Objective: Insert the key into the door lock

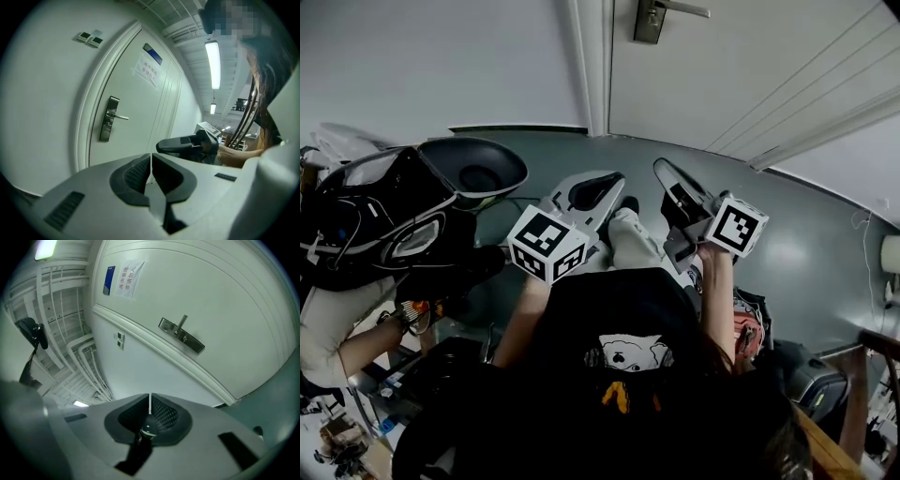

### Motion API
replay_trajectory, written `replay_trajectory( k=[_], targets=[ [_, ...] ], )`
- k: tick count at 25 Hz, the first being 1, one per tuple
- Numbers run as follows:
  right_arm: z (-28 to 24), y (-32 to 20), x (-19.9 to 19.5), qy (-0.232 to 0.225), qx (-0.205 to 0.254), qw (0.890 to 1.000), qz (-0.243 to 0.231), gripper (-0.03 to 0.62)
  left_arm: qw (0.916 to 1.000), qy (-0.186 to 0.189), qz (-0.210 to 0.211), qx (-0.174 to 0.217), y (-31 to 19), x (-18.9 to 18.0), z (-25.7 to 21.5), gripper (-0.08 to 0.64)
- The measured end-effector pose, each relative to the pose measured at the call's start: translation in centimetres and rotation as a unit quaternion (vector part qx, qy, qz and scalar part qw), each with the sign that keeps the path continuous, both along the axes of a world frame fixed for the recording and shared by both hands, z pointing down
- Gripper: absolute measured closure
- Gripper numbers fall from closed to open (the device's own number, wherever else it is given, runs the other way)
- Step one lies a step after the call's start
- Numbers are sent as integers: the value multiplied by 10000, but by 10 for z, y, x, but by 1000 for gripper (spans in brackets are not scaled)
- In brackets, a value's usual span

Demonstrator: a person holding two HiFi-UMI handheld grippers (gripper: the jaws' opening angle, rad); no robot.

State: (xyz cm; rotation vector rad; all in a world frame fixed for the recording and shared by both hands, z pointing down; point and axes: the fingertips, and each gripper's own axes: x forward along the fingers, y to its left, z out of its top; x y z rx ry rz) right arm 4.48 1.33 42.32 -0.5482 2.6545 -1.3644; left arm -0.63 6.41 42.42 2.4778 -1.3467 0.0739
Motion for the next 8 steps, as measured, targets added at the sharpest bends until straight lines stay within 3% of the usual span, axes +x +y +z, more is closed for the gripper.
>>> replay_trajectory(
  k=[8],
  targets=[
    [3,-3,8,380,265,9988,157,581,9999,-80,129,-14,8,-1,10,545]
  ],
)
